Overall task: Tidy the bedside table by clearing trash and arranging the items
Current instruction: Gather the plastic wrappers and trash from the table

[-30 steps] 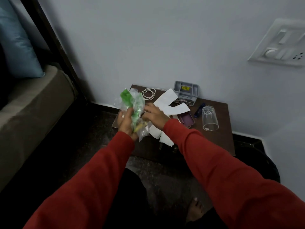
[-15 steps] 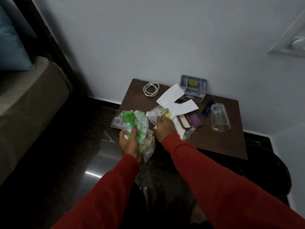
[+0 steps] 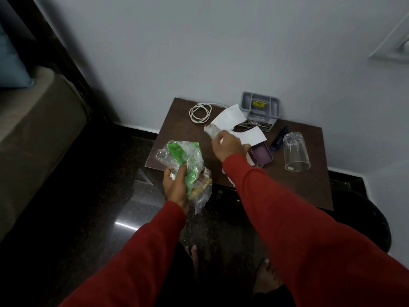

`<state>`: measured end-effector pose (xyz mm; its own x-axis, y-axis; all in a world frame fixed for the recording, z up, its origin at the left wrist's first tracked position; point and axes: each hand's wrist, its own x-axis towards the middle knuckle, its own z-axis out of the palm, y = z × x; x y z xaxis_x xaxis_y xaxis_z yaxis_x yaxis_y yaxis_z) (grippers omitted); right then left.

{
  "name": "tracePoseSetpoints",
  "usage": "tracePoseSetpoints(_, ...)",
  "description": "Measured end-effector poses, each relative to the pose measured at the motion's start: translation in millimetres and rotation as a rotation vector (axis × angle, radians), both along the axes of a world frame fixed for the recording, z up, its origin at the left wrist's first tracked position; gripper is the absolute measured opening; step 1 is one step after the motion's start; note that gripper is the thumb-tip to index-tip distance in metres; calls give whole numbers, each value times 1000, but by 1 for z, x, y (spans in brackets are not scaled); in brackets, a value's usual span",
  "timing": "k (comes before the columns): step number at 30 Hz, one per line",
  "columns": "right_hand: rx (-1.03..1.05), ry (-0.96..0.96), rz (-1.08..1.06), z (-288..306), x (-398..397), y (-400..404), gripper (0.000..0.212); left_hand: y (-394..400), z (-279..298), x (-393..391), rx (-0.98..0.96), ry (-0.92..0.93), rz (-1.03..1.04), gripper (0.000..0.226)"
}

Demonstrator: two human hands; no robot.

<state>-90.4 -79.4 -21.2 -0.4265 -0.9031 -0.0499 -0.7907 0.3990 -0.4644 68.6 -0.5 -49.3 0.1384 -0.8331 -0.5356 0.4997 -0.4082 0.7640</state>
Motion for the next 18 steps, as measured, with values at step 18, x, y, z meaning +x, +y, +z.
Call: tracePoseSetpoints(18, -129, -690, -318, 63, -104, -4, 12, 22, 9, -5, -17, -23, -27, 51)
